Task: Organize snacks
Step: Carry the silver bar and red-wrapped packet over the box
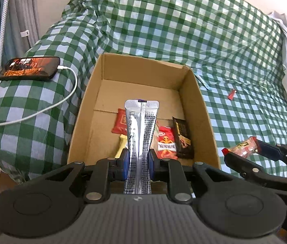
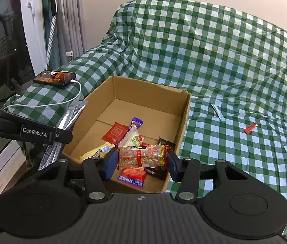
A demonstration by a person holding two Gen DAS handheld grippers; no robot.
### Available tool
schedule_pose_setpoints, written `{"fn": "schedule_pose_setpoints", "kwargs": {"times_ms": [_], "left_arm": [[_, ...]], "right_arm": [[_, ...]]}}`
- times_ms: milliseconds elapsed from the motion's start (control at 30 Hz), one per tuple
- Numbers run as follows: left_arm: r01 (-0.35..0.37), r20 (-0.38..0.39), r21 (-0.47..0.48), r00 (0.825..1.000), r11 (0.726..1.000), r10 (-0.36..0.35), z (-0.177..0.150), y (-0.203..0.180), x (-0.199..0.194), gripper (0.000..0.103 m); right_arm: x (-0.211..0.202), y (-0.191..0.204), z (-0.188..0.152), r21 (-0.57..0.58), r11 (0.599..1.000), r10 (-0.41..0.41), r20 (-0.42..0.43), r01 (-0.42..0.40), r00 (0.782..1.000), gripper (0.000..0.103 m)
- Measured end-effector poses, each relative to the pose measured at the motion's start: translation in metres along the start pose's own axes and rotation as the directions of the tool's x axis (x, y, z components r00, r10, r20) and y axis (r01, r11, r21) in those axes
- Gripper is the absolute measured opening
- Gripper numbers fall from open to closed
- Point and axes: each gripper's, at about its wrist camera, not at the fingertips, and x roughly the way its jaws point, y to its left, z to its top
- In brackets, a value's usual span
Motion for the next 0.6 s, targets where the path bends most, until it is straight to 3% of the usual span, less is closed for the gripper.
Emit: {"fn": "schedule_pose_setpoints", "kwargs": {"times_ms": [600], "left_arm": [[-0.039, -0.074, 0.016, 0.996, 0.999, 0.040, 0.049, 0.007, 0.079, 0.022]], "right_arm": [[0.085, -0.016, 0.035, 0.025, 0.998, 0.051, -0.045, -0.050, 0.998, 0.053]]}}
